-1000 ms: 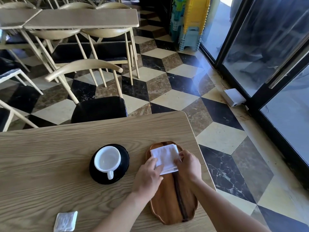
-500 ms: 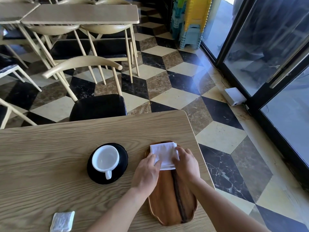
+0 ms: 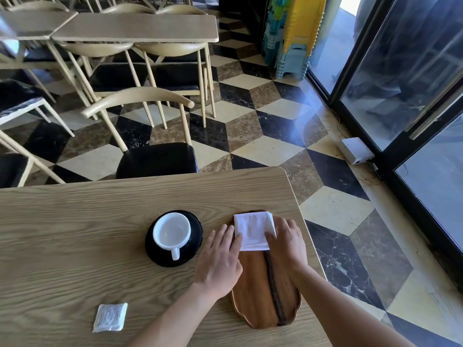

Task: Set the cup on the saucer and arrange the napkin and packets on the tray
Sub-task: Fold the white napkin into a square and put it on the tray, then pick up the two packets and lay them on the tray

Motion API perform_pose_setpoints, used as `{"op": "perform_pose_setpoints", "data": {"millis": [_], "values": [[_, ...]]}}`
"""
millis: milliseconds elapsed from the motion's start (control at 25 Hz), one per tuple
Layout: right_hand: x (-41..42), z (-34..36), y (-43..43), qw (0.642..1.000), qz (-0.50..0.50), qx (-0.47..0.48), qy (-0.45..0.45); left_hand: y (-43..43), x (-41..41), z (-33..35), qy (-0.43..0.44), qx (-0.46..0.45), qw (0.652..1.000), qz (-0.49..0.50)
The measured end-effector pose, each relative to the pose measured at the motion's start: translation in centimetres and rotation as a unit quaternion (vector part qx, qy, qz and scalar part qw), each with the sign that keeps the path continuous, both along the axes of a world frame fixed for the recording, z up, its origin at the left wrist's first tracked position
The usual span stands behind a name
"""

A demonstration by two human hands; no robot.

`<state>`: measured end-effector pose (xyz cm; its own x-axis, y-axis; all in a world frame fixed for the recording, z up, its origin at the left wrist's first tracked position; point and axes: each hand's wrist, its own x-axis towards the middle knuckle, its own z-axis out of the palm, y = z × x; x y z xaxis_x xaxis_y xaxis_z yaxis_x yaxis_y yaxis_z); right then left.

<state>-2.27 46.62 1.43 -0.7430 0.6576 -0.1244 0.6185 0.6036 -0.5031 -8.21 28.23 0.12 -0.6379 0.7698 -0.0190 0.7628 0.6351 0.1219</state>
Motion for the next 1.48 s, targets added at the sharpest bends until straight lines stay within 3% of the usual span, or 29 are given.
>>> {"op": "perform_pose_setpoints", "data": {"millis": [520, 640, 960, 1160, 1320, 1480], "values": [[-2.1, 5.0, -11.0, 0.985, 0.147, -0.020, 0.085, -14.2, 0.9, 4.8, 0.026, 0.138, 0.977, 0.158], [-3.0, 5.6, -15.5, 0.972, 0.210, -0.041, 0.098, -19.9, 1.5, 4.7, 0.018, 0.114, 0.965, 0.236], [-5.1, 0.1, -29.1, 0.922, 0.383, -0.052, -0.037, -35.5, 3.4, 1.3, -0.081, -0.024, 0.859, 0.505], [-5.7, -2.3, -32.4, 0.907, 0.413, -0.004, -0.087, -38.1, 4.8, -0.8, -0.143, 0.050, 0.822, 0.550], [-5.1, -3.1, -32.8, 0.898, 0.425, 0.044, -0.100, -36.5, 5.2, -1.1, -0.122, 0.096, 0.857, 0.492], [-4.5, -3.6, -33.1, 0.911, 0.399, 0.018, -0.104, -32.4, 4.4, -1.6, -0.096, 0.164, 0.883, 0.428]]}}
